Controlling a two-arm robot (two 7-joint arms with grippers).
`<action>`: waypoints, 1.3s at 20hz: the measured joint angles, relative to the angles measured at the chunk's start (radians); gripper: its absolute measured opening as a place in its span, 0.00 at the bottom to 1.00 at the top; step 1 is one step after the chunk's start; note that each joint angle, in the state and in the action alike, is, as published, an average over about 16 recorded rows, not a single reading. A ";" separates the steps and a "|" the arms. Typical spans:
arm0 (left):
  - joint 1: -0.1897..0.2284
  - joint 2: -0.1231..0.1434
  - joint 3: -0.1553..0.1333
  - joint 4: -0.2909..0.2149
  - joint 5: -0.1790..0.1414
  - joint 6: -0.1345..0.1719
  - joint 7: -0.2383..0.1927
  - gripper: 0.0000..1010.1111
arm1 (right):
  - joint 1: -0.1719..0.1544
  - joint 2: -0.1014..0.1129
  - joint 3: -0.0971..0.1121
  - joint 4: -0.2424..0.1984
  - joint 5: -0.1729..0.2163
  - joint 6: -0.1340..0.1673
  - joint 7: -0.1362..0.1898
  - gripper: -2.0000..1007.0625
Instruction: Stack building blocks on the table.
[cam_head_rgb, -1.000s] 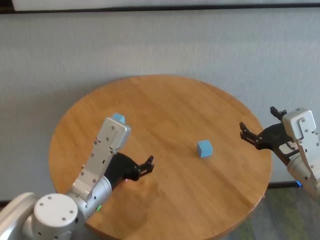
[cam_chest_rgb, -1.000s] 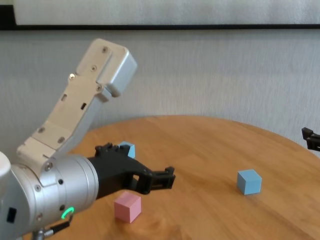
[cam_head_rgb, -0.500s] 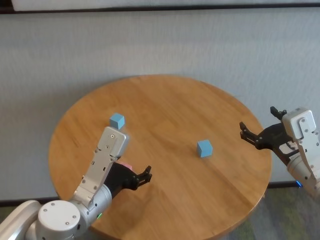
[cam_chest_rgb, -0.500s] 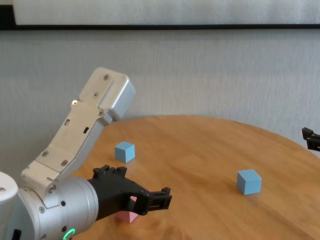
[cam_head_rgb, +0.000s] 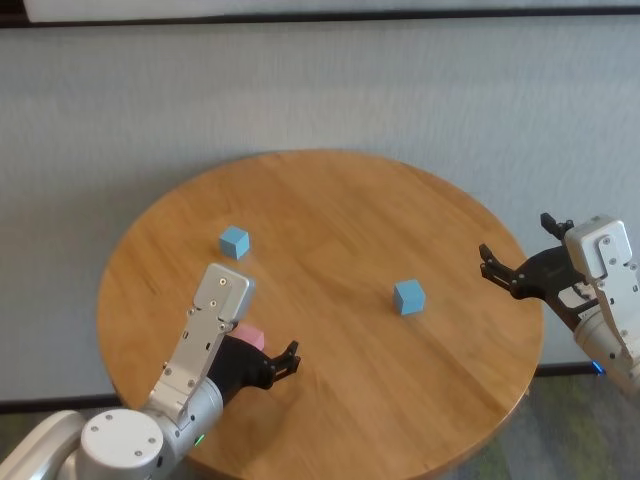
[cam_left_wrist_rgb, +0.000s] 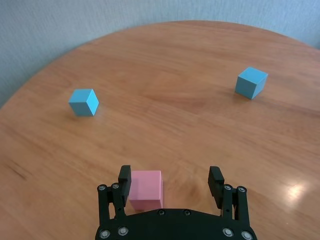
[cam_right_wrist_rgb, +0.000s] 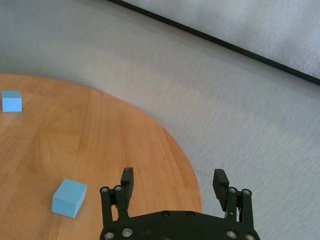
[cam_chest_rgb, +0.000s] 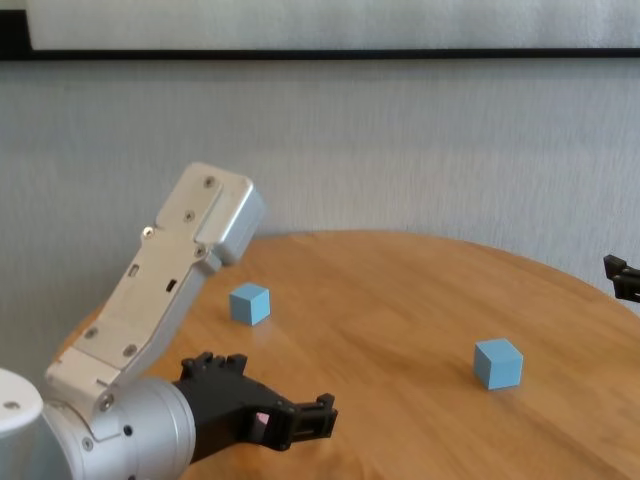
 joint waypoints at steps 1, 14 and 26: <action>0.001 -0.003 -0.002 0.003 0.002 -0.001 0.001 0.99 | 0.000 0.000 0.000 0.000 0.000 0.000 0.000 0.99; 0.010 -0.029 -0.022 0.030 0.038 -0.004 0.010 0.99 | 0.000 0.000 0.000 0.000 0.000 0.000 0.000 0.99; -0.004 -0.059 -0.033 0.070 0.069 -0.005 0.006 0.99 | 0.000 0.000 0.000 0.000 0.000 0.000 0.000 0.99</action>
